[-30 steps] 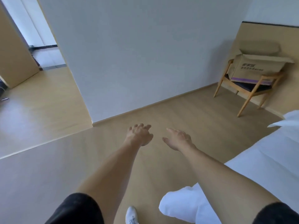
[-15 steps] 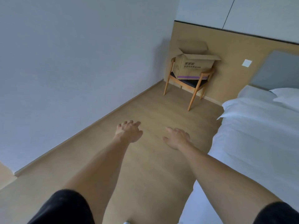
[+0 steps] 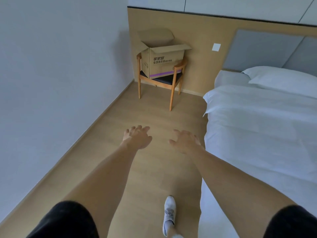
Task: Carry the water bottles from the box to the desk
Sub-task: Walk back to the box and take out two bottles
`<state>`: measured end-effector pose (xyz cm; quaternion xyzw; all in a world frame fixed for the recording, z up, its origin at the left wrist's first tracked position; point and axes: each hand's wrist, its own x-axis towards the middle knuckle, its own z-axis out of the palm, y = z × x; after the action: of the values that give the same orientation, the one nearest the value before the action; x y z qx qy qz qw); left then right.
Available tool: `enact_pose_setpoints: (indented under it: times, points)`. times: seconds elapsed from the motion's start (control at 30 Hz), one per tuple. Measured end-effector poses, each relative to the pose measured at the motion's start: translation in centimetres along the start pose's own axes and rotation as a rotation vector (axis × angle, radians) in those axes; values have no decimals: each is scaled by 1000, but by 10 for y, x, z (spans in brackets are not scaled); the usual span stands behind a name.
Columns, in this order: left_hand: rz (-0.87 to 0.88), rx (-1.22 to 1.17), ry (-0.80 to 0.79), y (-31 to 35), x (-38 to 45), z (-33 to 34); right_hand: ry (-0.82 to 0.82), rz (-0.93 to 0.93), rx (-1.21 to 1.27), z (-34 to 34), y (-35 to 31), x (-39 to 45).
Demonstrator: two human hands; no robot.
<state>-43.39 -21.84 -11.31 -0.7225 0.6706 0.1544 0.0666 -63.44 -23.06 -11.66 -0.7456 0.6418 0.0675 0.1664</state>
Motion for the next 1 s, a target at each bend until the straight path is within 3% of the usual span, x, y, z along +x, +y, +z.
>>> enact_pose_setpoints:
  times: [0.43, 1.0]
  points:
    - [69, 11, 18, 99, 249, -88, 7, 85, 87, -88, 108, 222]
    - [286, 35, -14, 212, 551, -140, 143, 225, 144, -195, 211, 453]
